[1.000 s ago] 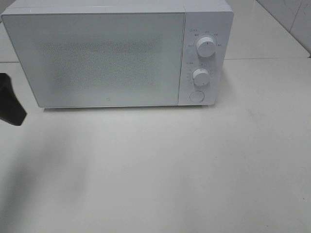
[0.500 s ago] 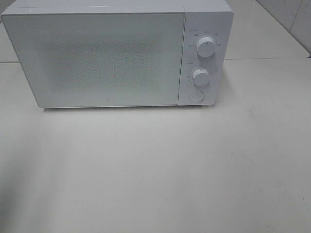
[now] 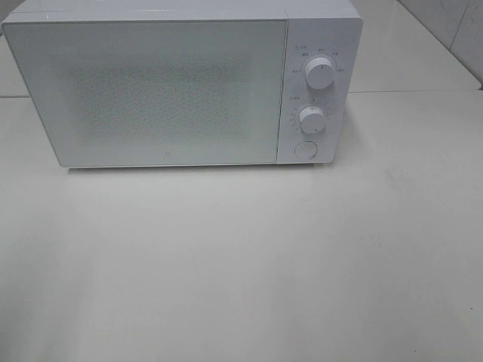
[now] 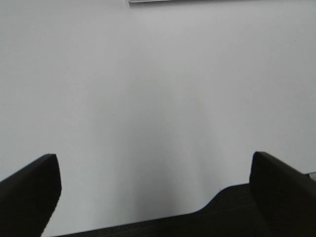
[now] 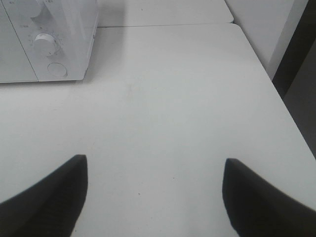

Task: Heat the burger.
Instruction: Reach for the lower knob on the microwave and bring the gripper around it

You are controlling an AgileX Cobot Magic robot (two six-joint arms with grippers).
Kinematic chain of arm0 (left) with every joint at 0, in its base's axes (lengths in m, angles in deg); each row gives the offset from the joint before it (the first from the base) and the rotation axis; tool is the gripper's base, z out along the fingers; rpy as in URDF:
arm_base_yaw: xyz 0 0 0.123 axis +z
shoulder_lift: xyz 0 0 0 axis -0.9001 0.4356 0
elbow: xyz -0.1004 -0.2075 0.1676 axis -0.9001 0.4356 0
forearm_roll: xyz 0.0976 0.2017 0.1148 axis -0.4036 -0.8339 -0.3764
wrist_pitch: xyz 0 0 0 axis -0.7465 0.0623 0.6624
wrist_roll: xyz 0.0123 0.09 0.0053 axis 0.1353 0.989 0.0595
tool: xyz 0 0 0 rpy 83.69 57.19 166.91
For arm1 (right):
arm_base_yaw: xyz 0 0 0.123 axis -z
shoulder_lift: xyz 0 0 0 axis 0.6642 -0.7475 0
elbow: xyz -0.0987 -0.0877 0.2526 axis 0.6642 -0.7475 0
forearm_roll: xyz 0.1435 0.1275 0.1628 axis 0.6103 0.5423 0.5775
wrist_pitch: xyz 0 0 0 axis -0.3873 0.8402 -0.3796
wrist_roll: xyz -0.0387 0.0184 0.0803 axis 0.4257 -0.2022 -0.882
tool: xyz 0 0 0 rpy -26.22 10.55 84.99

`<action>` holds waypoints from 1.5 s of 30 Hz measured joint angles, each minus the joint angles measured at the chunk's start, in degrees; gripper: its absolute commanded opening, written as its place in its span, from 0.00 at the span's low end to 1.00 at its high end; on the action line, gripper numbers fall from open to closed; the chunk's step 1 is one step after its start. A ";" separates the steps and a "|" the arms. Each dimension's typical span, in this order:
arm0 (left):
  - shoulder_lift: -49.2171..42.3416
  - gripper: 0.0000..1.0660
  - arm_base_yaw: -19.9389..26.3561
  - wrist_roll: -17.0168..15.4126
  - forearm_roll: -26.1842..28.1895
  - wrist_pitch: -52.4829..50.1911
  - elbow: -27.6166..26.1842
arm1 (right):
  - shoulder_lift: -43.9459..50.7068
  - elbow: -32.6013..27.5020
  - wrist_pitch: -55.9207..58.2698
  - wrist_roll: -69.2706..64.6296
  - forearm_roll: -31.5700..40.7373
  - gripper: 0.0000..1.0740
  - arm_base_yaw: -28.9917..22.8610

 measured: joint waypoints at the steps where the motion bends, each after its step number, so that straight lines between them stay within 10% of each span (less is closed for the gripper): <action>1: 0.00 0.92 0.00 0.00 0.00 0.00 0.00 | 0.00 0.00 0.00 0.00 0.00 0.67 0.00; 45: -21.94 0.92 4.01 -1.89 -1.09 0.23 0.11 | 0.00 0.00 0.00 0.06 0.06 0.67 0.00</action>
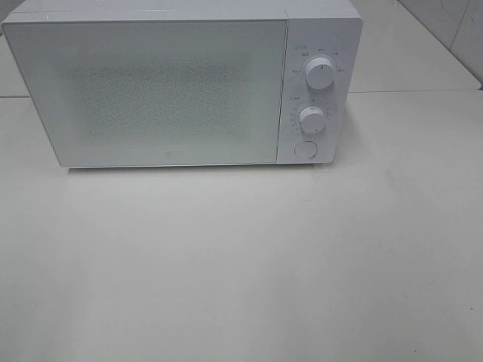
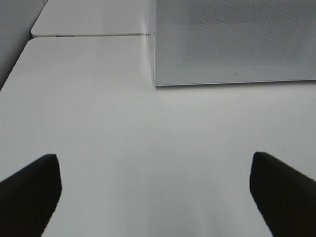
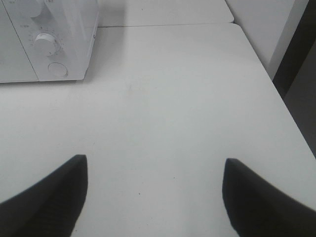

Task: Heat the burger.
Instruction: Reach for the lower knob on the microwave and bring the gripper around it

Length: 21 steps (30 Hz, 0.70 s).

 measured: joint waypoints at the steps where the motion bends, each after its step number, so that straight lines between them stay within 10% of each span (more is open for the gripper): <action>1: 0.00 0.92 0.00 0.00 0.00 0.00 0.00 | 0.00 0.00 0.00 0.00 0.00 0.67 0.00; 21: 0.00 0.92 0.00 -0.06 -0.34 0.00 0.00 | 0.00 0.00 0.00 0.00 0.00 0.67 0.00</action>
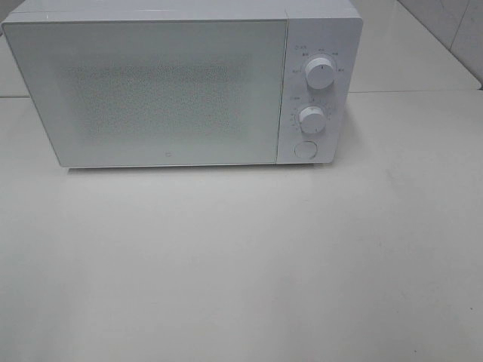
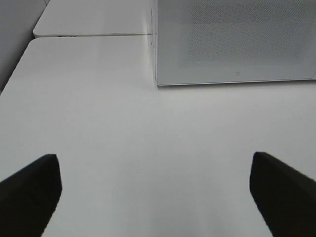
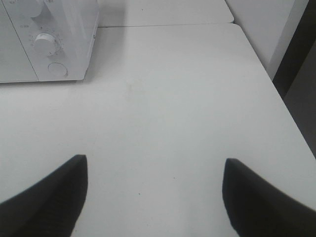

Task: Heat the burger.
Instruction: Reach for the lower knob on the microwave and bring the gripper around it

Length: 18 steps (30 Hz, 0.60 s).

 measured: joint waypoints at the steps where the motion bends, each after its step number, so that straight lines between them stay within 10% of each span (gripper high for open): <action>1: 0.00 0.92 0.00 -0.06 0.00 0.00 0.00 | 0.00 0.00 0.00 0.00 0.00 0.67 0.00; 18: 0.00 0.92 0.00 -0.06 -0.11 0.00 0.00 | -11.34 -1.32 -14.84 0.00 0.11 0.67 0.00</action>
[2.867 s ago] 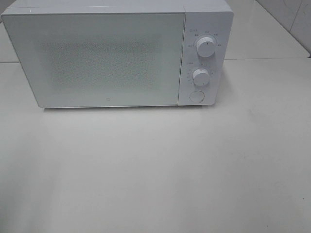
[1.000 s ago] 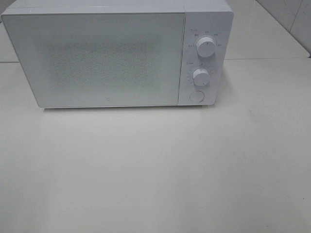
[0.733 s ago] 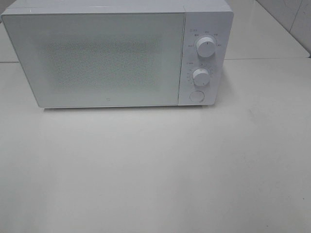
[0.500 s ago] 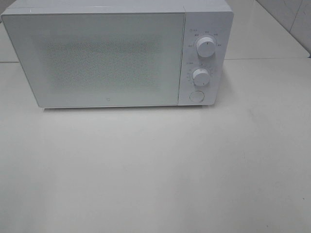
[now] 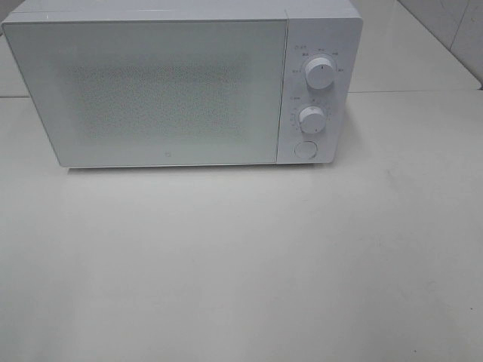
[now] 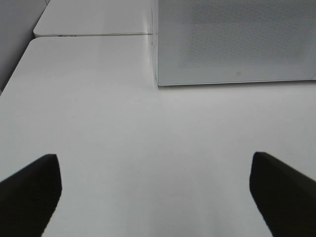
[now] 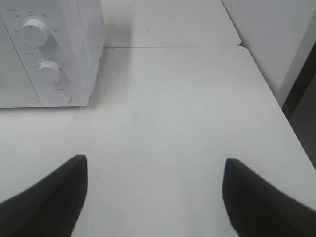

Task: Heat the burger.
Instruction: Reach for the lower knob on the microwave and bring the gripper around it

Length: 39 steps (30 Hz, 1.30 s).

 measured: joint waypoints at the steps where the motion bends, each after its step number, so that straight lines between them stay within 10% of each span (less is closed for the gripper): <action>1: 0.00 0.92 0.00 0.00 0.00 0.00 0.00 | -0.74 -0.57 -1.78 0.00 0.11 0.67 0.00; 39: 0.00 0.92 0.00 0.00 -0.17 0.00 0.00 | -35.07 -9.85 -56.44 -1.49 0.92 0.67 0.00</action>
